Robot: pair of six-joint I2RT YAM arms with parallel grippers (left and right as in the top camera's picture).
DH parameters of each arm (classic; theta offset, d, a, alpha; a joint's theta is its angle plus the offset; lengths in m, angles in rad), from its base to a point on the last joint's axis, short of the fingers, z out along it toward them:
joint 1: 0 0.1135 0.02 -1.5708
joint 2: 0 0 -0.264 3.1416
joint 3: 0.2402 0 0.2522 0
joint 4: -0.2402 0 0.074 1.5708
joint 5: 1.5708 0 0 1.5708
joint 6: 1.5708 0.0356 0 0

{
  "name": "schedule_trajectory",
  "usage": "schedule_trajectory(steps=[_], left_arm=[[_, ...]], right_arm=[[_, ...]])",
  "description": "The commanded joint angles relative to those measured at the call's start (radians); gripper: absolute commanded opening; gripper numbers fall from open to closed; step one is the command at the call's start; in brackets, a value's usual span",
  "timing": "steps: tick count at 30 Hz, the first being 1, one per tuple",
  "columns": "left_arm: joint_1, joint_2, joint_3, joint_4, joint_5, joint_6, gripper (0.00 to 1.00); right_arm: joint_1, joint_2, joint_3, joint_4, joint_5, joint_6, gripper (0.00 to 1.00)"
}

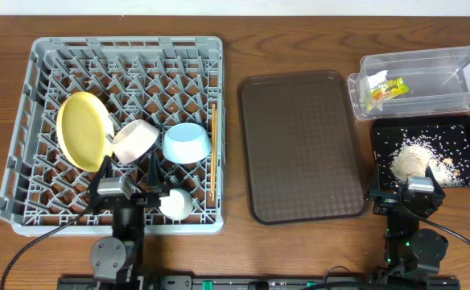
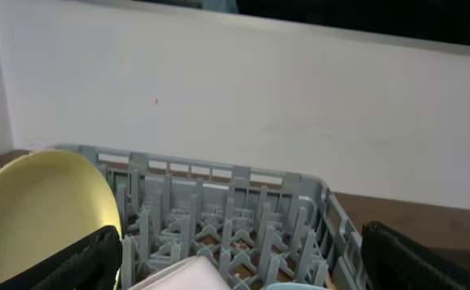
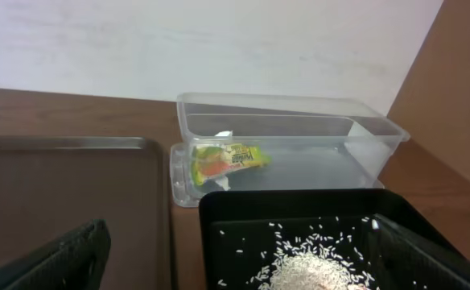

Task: Sort waste into correct bins and load items into the dishwasher

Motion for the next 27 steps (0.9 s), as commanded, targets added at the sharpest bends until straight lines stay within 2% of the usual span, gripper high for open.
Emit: schedule_trajectory(steps=[1,12,27], left_arm=[[0.007,-0.011,-0.026,0.002,-0.012,-0.009,0.94],[0.074,-0.011,-0.026,-0.145,-0.011,-0.008,0.95],[0.074,-0.009,-0.025,-0.161,-0.012,-0.008,0.95]], right_arm=[[-0.013,-0.006,-0.004,0.0,0.0,0.01,0.99],[-0.013,-0.006,-0.004,0.0,0.0,0.01,0.99],[-0.013,-0.006,-0.004,0.0,0.0,0.01,0.99]])
